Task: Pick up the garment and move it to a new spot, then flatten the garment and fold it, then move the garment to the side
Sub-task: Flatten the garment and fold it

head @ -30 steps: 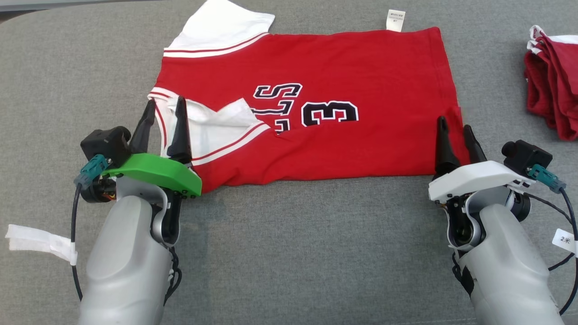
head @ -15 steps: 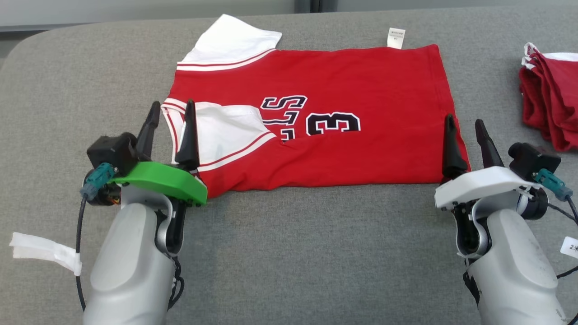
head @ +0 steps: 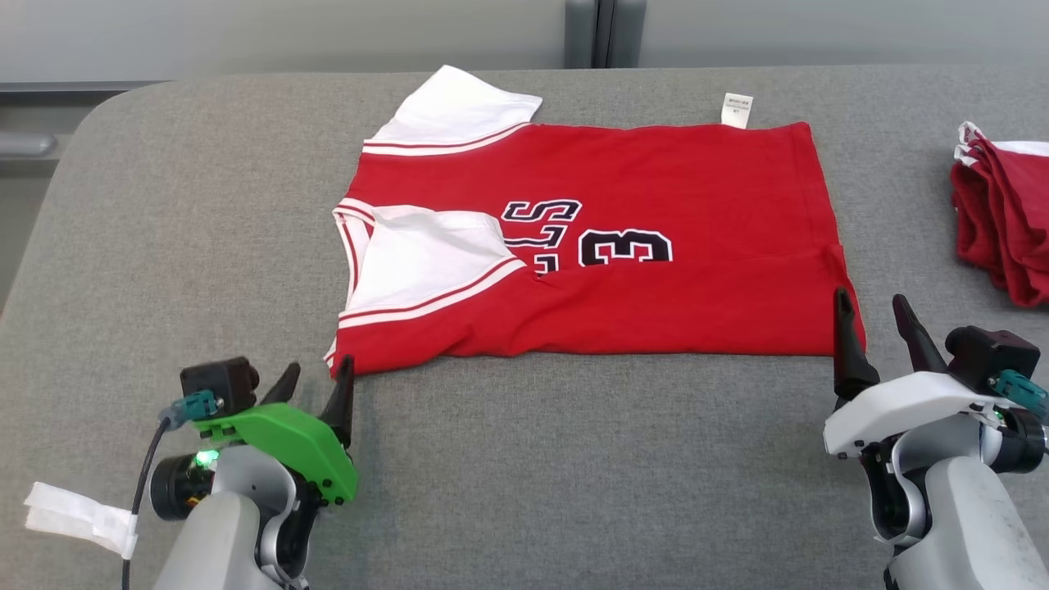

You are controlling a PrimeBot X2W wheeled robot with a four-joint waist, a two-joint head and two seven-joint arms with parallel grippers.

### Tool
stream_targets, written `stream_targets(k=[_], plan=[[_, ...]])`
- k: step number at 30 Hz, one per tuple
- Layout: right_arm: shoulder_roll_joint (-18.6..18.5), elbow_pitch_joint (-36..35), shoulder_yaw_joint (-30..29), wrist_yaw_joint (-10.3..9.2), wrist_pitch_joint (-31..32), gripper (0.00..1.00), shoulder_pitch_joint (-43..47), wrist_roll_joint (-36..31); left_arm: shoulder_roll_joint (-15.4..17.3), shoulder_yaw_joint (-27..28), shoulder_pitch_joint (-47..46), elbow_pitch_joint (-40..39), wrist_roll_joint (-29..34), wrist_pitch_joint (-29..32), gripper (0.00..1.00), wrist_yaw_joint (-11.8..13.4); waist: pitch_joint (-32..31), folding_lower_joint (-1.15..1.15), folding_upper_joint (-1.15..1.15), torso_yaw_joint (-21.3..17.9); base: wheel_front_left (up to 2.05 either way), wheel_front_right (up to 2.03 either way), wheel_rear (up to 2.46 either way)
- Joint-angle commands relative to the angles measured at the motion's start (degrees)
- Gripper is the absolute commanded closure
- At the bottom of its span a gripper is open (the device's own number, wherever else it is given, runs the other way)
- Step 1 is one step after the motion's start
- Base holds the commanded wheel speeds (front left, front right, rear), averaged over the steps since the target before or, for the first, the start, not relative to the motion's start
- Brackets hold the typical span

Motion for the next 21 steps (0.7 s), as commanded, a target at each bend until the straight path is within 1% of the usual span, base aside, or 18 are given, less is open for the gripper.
stream_targets(k=[1, 5, 10, 11, 12, 14, 18, 19, 20, 21], plan=[[-0.19, -1.33, -0.31, -0.01, 0.86, 0.00, 0.95, -0.40, 0.17, 0.51, 0.92, -0.75, -1.22, 1.52, 0.00, 0.39, 0.35, 0.00, 0.00, -0.25, 0.00, 0.00, 0.00], [-0.19, -4.10, -0.40, -0.01, 3.11, 0.00, 1.88, -0.40, -0.32, 1.66, 1.86, -1.85, -3.88, 4.40, 0.00, 0.69, 1.42, 0.00, 0.00, -1.08, 0.00, 0.00, 0.00], [-0.18, -5.55, -0.61, -0.01, 5.06, 0.00, 2.07, -0.07, -1.00, 2.72, 0.92, -2.12, -6.18, 5.54, 0.00, 1.24, 2.67, 0.00, 0.00, -2.21, 0.00, 0.00, 0.00], [-0.18, -5.52, -0.67, -0.01, 5.50, 0.00, 1.99, -0.11, -0.99, 2.93, 0.56, -1.98, -6.39, 5.48, 0.04, 1.42, 2.87, 0.00, 0.00, -2.42, 0.00, 0.00, 0.00], [-0.17, -5.42, -0.67, -0.01, 5.85, 0.00, 1.92, -0.10, -1.00, 3.14, 0.34, -1.72, -6.62, 5.52, 0.24, 1.73, 3.00, 0.00, 0.00, -2.56, 0.00, 0.00, 0.00], [-0.18, -5.11, -0.66, -0.01, 6.66, 0.00, 1.89, -0.32, -1.18, 3.71, -0.02, -1.14, -7.49, 5.42, 0.51, 1.72, 3.18, 0.00, 0.00, -2.84, 0.00, 0.00, 0.00], [-0.18, -3.80, -0.84, -0.01, 7.89, 0.00, 1.37, -0.56, -1.55, 4.52, -0.98, 0.21, -9.48, 5.13, 0.62, 1.00, 3.36, 0.00, 0.00, -3.15, 0.00, 0.00, 0.00], [-0.18, -3.31, -0.91, -0.01, 8.05, 0.00, 1.12, -0.76, -1.66, 4.57, -1.28, 0.65, -9.68, 5.05, 0.69, 0.92, 3.35, 0.00, 0.00, -3.15, 0.00, 0.00, 0.00], [-0.17, -2.81, -0.92, -0.01, 8.28, 0.00, 0.93, -0.55, -1.75, 4.53, -1.58, 0.99, -9.80, 4.85, 0.74, 0.84, 3.33, 0.00, 0.00, -3.14, 0.00, 0.00, 0.00], [-0.17, -2.06, -1.01, -0.01, 8.31, 0.00, 0.64, -0.42, -1.86, 4.51, -1.87, 1.36, -10.15, 4.56, 0.91, 0.73, 3.30, 0.00, 0.00, -3.12, 0.00, 0.00, 0.00]])
